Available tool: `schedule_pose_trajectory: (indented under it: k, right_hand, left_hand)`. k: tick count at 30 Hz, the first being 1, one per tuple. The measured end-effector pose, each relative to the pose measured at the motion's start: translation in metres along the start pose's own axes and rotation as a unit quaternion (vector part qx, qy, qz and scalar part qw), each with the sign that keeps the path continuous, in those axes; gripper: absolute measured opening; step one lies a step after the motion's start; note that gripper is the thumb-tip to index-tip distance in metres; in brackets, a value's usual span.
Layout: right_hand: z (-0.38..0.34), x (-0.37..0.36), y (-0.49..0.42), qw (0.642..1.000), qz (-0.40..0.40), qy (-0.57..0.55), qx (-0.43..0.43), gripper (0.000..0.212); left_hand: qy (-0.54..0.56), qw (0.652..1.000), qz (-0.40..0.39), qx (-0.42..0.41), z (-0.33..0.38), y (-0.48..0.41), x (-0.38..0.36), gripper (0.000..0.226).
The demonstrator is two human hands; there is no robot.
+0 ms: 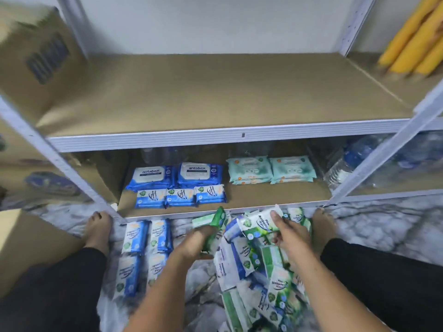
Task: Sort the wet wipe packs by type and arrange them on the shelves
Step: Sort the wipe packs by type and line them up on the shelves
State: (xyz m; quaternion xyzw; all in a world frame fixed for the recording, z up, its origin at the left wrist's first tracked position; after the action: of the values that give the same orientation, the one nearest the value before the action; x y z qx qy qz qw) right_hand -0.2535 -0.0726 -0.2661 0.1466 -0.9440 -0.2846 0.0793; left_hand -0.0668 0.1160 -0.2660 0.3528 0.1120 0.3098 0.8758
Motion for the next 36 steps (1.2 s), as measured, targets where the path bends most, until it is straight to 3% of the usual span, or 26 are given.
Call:
schedule_pose_trajectory:
  k: [2,5,8,13,21,24,27,32,36]
  right_hand:
    - [-0.001,0.01,0.014,1.0,-0.021,-0.018,-0.013,0.035]
    - [0.0,0.02,0.032,0.999,-0.034,0.0,0.005,0.041]
    - [-0.003,0.026,0.048,0.993,-0.008,0.098,0.058,0.043]
    - [-0.013,0.032,0.07,0.982,0.008,0.153,0.107,0.05]
    - [-0.017,0.037,0.07,0.983,-0.011,0.145,0.115,0.047]
    - [-0.018,0.037,0.066,0.978,-0.014,0.158,0.136,0.036]
    - [-0.019,0.033,0.065,0.976,-0.026,0.157,0.146,0.034]
    - [-0.035,0.029,0.07,0.971,-0.031,0.136,0.193,0.032]
    - [-0.061,0.021,0.077,0.959,-0.049,0.108,0.258,0.036]
  left_hand:
    - [0.035,0.999,-0.008,0.015,-0.003,0.017,-0.009,0.031]
    - [0.056,0.998,-0.037,-0.003,-0.003,0.044,-0.024,0.019]
    - [0.025,0.998,-0.04,-0.03,-0.002,0.061,-0.03,0.046]
    - [-0.024,0.997,-0.037,-0.058,-0.002,0.073,-0.034,0.056]
    - [-0.082,0.99,0.029,-0.111,0.0,0.075,-0.028,0.042]
    - [-0.095,0.987,0.044,-0.121,0.001,0.075,-0.024,0.036]
    - [-0.097,0.986,0.054,-0.123,-0.002,0.072,-0.022,0.053]
    - [0.005,0.987,0.055,-0.153,0.013,0.068,-0.021,0.026]
    - [0.047,0.973,0.038,-0.223,0.044,0.075,-0.025,0.022]
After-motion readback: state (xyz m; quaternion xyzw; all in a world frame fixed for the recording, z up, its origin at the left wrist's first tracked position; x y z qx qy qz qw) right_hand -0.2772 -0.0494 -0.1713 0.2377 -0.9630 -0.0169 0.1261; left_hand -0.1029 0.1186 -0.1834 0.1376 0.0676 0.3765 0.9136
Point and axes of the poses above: each hand's wrist, its own y-axis away from the middle knuckle, its own x-axis out of the back of the hand, z = x × y, the point moved 5 cm from there along -y, towards the middle knuckle, and after that the axes turned 2 degrees about z, right-handed, at the moved point
